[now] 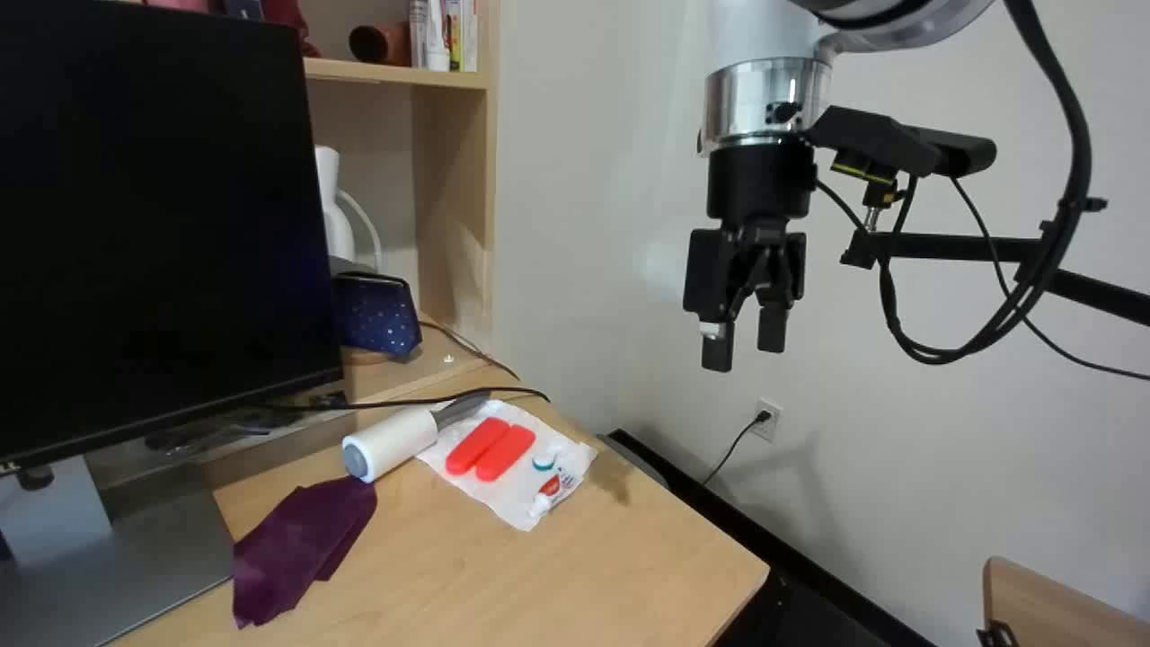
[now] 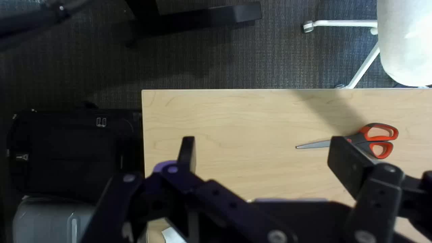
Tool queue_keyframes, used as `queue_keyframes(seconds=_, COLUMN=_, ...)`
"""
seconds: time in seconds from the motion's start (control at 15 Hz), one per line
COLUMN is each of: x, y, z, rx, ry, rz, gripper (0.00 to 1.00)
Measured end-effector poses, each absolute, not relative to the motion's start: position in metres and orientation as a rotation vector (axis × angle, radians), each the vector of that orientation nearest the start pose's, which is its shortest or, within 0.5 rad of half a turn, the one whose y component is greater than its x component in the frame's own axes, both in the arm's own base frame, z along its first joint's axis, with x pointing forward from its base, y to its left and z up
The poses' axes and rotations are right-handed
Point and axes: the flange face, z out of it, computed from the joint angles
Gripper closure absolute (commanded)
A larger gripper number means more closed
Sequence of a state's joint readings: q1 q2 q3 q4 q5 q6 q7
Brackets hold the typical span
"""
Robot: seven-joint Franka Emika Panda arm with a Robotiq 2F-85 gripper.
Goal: Move the purple cloth to the right corner of the desk
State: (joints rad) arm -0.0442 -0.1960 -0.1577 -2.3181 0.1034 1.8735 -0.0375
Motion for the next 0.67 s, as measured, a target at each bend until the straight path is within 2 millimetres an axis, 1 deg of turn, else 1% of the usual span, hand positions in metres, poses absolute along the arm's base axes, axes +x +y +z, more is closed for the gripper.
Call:
queue_keyframes(seconds=0.4, x=0.445, y=-0.081, z=0.405, rx=-2.959, ry=0.288, rz=0.342, gripper=0.00)
queue_keyframes(seconds=0.53, x=0.454, y=-0.076, z=0.410, rx=-2.977, ry=0.215, rz=0.323, gripper=0.00)
queue_keyframes(seconds=0.67, x=0.469, y=-0.065, z=0.413, rx=-2.994, ry=0.081, rz=0.309, gripper=0.00)
